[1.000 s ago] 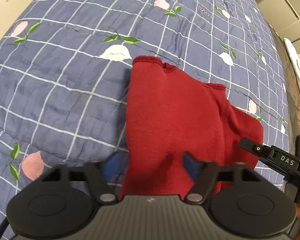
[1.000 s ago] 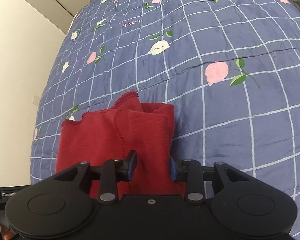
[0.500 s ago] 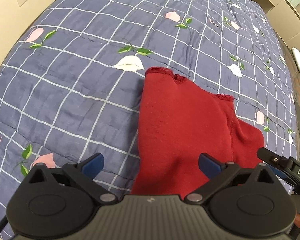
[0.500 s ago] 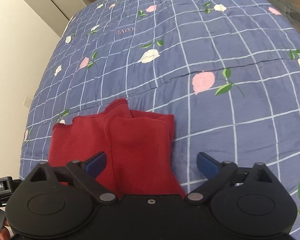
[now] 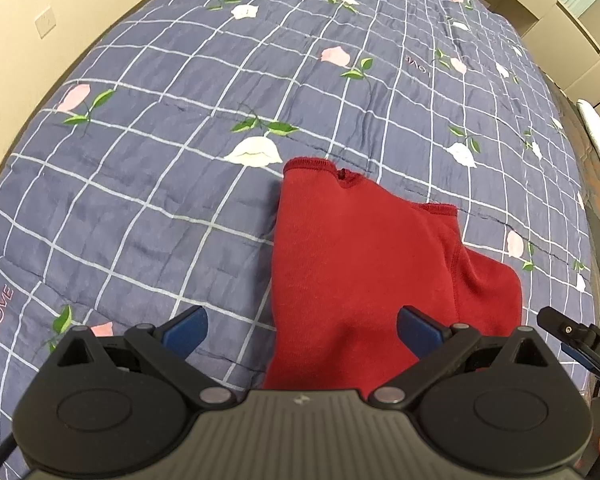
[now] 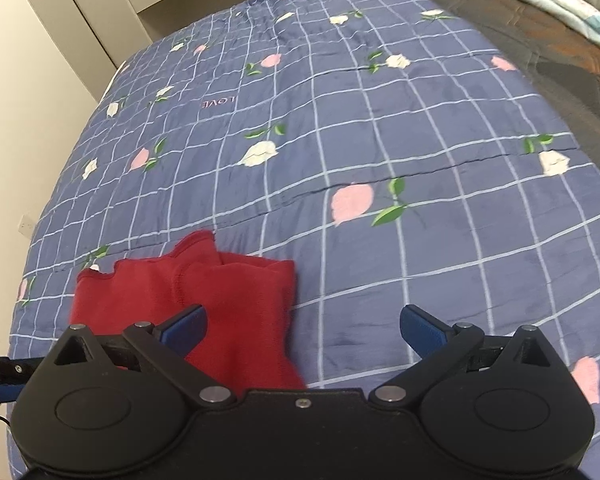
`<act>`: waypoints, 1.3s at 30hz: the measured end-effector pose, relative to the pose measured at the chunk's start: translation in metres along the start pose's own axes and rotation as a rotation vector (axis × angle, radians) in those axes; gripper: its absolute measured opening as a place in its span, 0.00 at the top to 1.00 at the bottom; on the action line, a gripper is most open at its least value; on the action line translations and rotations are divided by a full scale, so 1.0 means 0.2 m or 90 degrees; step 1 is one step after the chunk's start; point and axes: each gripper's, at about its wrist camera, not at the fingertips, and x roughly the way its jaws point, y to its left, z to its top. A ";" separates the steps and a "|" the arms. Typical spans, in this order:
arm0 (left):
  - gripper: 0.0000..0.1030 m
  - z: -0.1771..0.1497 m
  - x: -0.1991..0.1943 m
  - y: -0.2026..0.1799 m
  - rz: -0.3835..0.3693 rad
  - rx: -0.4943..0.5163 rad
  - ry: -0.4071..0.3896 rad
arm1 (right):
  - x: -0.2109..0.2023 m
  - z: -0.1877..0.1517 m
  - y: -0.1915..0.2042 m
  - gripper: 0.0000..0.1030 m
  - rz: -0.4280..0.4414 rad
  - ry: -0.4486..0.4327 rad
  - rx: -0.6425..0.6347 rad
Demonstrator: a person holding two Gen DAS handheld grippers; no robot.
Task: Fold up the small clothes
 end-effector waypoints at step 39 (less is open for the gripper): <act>0.01 -0.19 -0.36 -0.18 0.028 0.070 -0.101 | -0.58 -0.04 0.03 0.01 -0.024 -0.044 0.019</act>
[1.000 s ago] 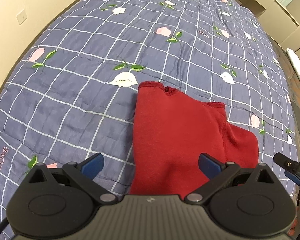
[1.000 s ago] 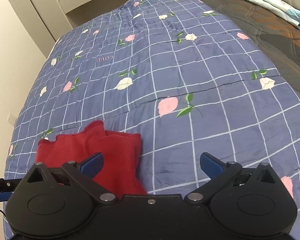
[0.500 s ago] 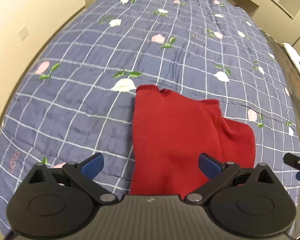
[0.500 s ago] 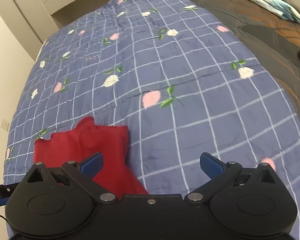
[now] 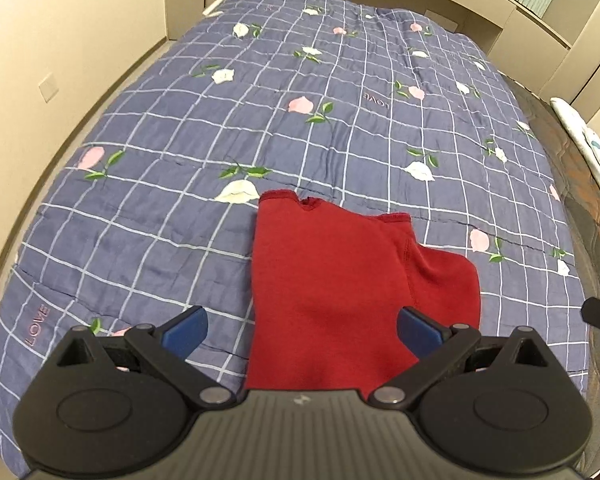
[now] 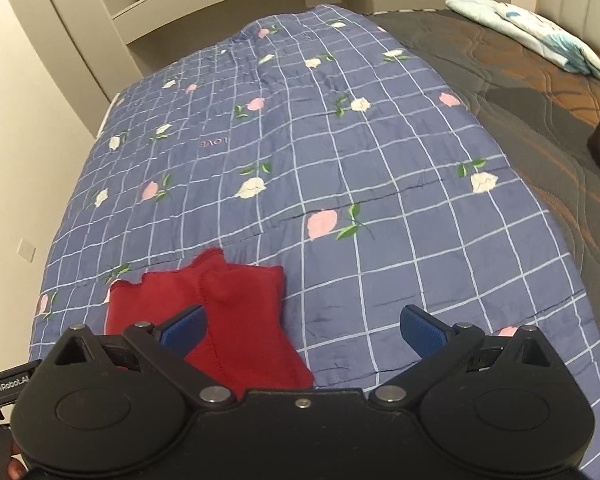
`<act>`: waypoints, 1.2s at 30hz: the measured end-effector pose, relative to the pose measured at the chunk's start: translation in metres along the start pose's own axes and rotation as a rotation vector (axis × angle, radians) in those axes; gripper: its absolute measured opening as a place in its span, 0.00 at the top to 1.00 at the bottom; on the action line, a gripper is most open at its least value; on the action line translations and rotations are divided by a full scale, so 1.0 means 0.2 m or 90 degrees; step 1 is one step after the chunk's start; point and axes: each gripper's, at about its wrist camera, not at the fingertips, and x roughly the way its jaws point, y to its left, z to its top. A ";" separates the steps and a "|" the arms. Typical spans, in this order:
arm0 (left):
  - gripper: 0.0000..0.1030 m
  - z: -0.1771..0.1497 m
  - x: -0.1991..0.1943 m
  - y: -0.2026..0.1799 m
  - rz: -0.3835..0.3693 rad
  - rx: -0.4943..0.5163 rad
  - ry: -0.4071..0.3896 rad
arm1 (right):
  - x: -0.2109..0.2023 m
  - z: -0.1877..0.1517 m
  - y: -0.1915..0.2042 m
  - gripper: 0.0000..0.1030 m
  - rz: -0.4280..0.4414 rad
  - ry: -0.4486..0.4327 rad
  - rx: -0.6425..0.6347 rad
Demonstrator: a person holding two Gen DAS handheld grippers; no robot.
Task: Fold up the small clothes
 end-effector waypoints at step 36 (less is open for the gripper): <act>0.01 -0.66 -0.74 -0.22 0.057 -0.051 -0.163 | -0.73 -0.29 -0.29 0.01 0.127 -0.100 -0.136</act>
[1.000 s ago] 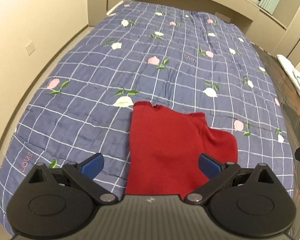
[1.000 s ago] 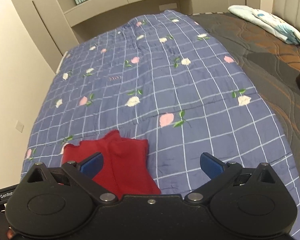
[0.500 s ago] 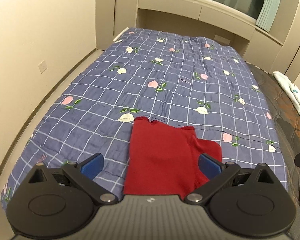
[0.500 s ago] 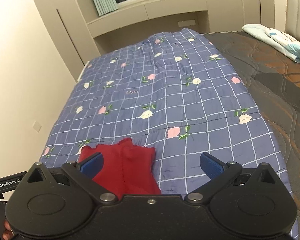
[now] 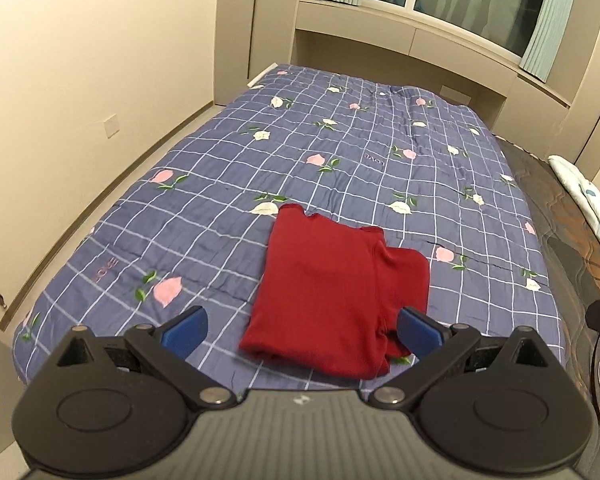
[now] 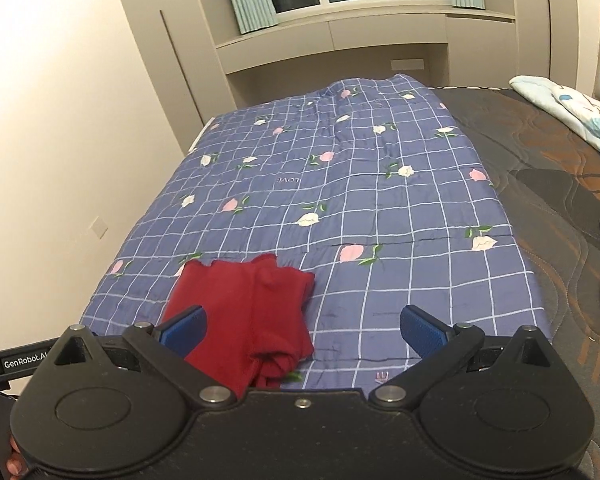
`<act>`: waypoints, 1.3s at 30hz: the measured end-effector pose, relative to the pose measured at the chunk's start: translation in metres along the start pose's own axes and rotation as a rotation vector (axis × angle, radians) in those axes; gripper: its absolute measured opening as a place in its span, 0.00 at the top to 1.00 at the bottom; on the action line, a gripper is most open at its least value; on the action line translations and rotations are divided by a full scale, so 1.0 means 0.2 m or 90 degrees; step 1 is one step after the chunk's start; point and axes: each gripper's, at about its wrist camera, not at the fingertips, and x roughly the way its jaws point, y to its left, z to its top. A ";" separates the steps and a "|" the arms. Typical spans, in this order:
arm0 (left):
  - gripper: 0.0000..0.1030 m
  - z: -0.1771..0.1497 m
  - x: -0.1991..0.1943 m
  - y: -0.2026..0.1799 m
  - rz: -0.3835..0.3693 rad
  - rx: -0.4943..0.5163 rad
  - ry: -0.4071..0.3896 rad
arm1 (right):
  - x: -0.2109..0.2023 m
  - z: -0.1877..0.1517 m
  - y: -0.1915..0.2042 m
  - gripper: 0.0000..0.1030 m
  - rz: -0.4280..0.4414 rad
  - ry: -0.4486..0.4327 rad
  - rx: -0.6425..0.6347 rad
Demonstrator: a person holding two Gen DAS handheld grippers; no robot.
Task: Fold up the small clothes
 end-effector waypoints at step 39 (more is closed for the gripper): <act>0.01 -0.30 -0.26 0.47 -0.033 0.106 0.023 | -0.27 -0.54 0.34 0.01 -0.041 0.041 0.013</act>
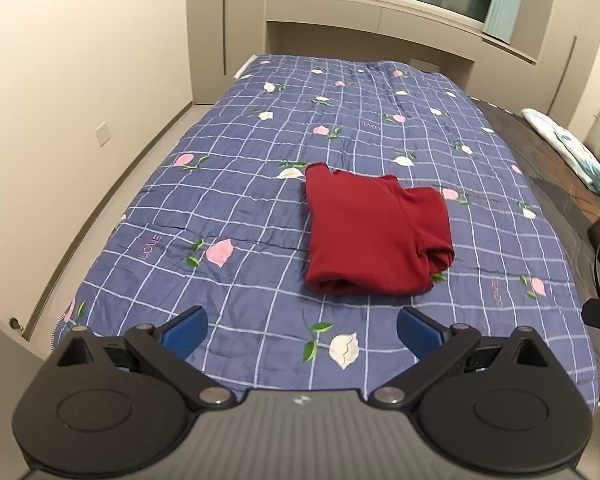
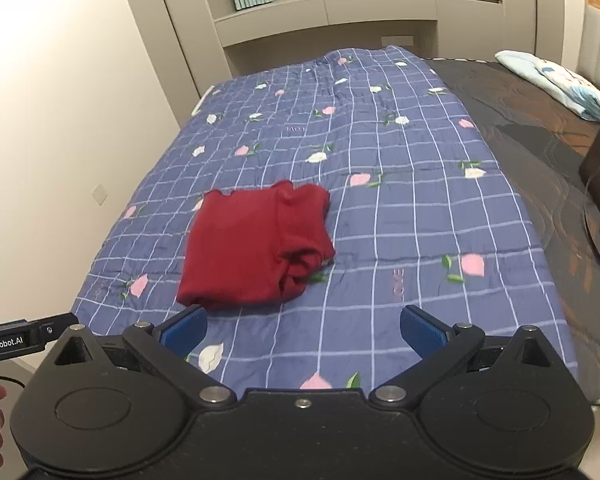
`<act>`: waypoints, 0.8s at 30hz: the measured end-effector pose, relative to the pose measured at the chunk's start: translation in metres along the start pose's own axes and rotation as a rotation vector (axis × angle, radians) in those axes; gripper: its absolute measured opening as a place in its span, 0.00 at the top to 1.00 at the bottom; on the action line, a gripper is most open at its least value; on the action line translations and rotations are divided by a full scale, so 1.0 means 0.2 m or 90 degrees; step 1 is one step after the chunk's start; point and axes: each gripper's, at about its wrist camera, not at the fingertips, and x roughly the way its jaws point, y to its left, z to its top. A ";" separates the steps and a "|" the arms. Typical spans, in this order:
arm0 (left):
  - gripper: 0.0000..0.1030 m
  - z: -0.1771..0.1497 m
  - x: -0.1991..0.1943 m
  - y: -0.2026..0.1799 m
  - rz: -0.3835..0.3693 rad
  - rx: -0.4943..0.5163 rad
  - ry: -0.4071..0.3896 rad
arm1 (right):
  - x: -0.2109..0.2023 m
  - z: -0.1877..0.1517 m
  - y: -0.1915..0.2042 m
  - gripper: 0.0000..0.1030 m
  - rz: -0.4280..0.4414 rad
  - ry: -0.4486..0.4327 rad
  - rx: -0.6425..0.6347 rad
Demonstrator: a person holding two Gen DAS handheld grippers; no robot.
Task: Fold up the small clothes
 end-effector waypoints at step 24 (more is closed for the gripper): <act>0.00 -0.21 -0.04 0.05 -0.029 0.068 0.038 | -0.06 -0.22 0.05 0.01 -0.036 0.076 0.007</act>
